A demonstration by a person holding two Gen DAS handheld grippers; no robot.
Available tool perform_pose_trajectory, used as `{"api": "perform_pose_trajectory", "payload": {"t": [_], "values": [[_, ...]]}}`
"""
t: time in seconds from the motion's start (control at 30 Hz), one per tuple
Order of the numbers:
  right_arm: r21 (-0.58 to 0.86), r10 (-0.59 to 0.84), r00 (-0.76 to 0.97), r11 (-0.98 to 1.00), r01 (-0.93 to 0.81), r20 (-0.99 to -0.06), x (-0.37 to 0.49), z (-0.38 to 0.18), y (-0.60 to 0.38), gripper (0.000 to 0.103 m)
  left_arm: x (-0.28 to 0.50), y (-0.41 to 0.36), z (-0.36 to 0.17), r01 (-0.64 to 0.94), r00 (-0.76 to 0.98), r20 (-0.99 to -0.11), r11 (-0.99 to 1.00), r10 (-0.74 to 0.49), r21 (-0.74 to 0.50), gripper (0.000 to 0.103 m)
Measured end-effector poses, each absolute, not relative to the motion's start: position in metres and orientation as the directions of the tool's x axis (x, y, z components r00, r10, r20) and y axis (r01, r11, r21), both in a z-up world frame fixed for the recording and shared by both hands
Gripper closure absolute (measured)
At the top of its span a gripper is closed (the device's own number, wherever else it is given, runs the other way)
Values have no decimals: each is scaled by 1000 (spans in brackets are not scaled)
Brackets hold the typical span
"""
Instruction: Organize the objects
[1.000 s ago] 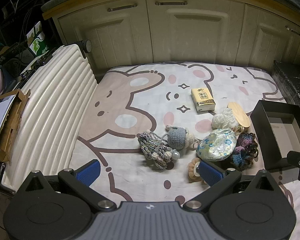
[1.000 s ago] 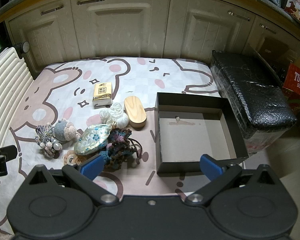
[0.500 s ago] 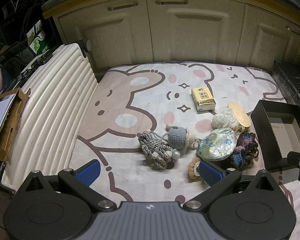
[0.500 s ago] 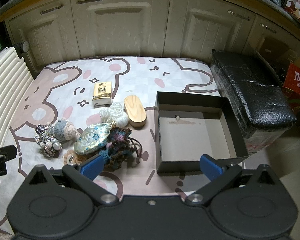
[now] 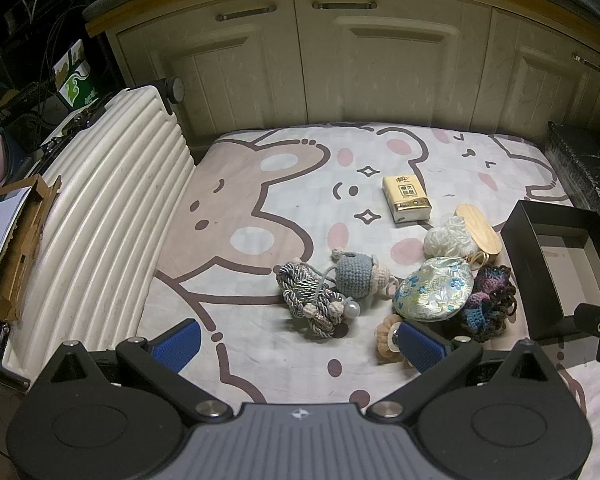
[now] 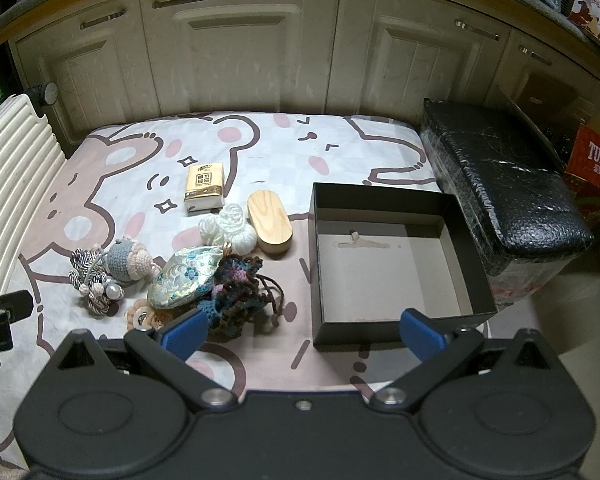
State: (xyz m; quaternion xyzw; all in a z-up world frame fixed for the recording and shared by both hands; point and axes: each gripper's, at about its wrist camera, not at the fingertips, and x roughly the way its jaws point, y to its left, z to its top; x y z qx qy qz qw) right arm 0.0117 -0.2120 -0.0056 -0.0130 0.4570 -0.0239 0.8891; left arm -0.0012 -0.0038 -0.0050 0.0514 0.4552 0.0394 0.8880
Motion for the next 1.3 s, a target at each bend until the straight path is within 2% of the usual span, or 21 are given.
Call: {"api": "perform_pose_trajectory", "payload": {"t": [1.3], "values": [[-45, -59, 578, 998, 39, -814, 12, -11, -213, 0, -2, -5, -5, -77, 575, -805, 989, 147, 126, 0]]}}
